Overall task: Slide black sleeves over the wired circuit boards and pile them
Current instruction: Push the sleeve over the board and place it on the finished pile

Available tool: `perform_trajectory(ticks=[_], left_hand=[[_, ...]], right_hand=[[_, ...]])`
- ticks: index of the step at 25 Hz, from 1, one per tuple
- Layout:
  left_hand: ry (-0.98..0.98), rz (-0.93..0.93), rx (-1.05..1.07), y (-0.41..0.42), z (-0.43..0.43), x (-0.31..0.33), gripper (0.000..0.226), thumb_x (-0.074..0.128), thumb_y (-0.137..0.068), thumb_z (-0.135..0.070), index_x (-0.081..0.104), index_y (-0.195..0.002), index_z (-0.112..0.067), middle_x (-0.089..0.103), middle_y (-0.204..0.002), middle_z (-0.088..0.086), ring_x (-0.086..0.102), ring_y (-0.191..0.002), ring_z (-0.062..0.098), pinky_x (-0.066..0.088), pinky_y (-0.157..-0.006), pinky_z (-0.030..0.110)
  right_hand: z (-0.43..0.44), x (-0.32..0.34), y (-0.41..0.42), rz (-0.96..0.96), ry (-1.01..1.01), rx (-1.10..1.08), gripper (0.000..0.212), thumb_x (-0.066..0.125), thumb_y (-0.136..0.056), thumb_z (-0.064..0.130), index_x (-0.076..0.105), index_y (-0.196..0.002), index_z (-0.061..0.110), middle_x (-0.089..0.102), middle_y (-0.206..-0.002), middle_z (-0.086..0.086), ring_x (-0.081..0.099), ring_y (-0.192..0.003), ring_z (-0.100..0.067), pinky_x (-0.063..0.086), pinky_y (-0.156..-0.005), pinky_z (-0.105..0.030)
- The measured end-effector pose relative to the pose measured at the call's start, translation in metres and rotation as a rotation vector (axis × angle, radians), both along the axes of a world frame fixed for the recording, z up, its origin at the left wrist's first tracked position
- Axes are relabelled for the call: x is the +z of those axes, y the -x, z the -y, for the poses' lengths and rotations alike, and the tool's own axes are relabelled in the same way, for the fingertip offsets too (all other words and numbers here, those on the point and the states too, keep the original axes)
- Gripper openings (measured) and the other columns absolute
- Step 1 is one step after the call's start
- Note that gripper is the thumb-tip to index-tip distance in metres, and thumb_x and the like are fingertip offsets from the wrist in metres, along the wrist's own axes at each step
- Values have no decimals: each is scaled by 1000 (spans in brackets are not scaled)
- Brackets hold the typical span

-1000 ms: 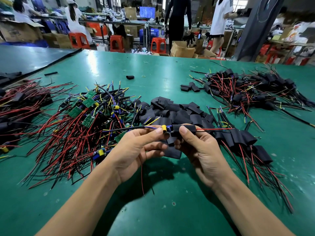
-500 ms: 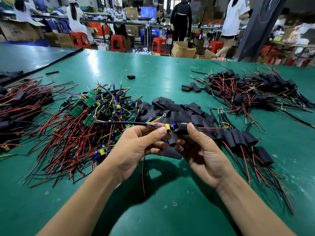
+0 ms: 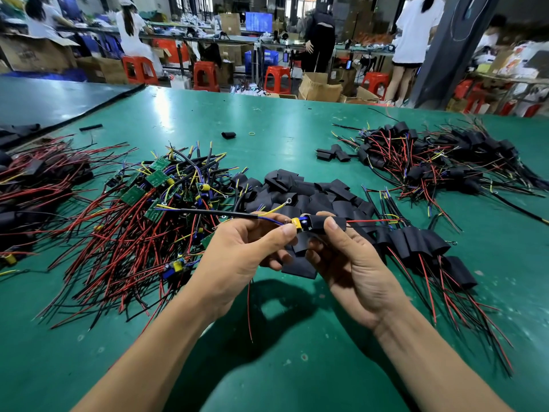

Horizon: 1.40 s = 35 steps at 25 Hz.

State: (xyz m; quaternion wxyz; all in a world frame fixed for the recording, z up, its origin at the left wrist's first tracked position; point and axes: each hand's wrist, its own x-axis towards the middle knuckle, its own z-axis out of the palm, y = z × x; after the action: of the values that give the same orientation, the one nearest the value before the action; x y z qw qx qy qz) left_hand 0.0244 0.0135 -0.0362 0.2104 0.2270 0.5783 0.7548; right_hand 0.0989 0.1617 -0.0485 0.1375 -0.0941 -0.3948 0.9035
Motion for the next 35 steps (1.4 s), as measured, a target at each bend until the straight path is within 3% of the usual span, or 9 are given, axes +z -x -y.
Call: perform_trajectory(ticks=[2, 9, 16, 20, 26, 30, 33, 35], left_hand=[[6, 1, 4, 0, 1, 0, 26, 74, -71, -29, 73, -90, -11, 71, -78, 6, 62, -59, 16, 52, -53, 22], [0, 50, 27, 2, -1, -2, 19, 73, -71, -33, 78, -79, -17, 72, -76, 3, 63, -57, 13, 51, -51, 20], [50, -60, 21, 3, 0, -1, 39, 74, -70, -33, 71, -98, -6, 73, -79, 4, 63, -61, 15, 52, -54, 21], [67, -81, 48, 4, 1, -1, 36, 73, -72, -34, 72, -97, -7, 72, -79, 5, 63, -62, 16, 51, -54, 21], [43, 34, 0, 2, 0, -2, 20, 71, -76, -38, 79, -81, -21, 74, -81, 5, 63, -59, 12, 51, -53, 21], [30, 94, -46, 1, 0, -2, 26, 73, -73, -37, 77, -86, -14, 73, -83, 7, 64, -59, 13, 50, -53, 20], [67, -3, -2, 1, 0, -3, 32, 75, -70, -36, 75, -90, -11, 73, -80, 6, 63, -60, 15, 51, -53, 21], [89, -64, 17, 3, 0, -3, 35, 75, -71, -33, 72, -95, -7, 72, -80, 8, 63, -63, 17, 51, -55, 22]], right_hand=[[1, 0, 0, -1, -3, 1, 25, 75, -68, 19, 79, -91, 13, 74, -85, -3, 65, -61, -10, 57, -62, -22], [5, 1, 1, -16, -150, -79, 43, 80, -62, 21, 68, -102, 11, 75, -94, -9, 63, -64, -12, 57, -65, -23], [4, 3, 1, -5, -96, -73, 19, 77, -67, 21, 77, -84, 14, 72, -82, -5, 61, -57, -10, 54, -58, -21], [6, 2, 0, -1, -141, -94, 34, 79, -65, 21, 70, -96, 11, 73, -87, -8, 61, -59, -11, 56, -62, -21], [7, 4, -1, -50, -176, -68, 42, 78, -66, 21, 64, -104, 10, 75, -101, -12, 65, -66, -15, 58, -69, -25], [6, 3, -1, -33, -149, -87, 30, 77, -68, 19, 70, -96, 11, 76, -91, -9, 65, -62, -13, 58, -65, -23], [4, 1, 0, 14, -141, -128, 24, 79, -65, 20, 75, -88, 13, 73, -83, -7, 63, -59, -12, 57, -62, -22], [4, 1, 0, 24, -144, -116, 30, 79, -65, 21, 73, -92, 12, 72, -85, -7, 63, -60, -12, 57, -62, -22]])
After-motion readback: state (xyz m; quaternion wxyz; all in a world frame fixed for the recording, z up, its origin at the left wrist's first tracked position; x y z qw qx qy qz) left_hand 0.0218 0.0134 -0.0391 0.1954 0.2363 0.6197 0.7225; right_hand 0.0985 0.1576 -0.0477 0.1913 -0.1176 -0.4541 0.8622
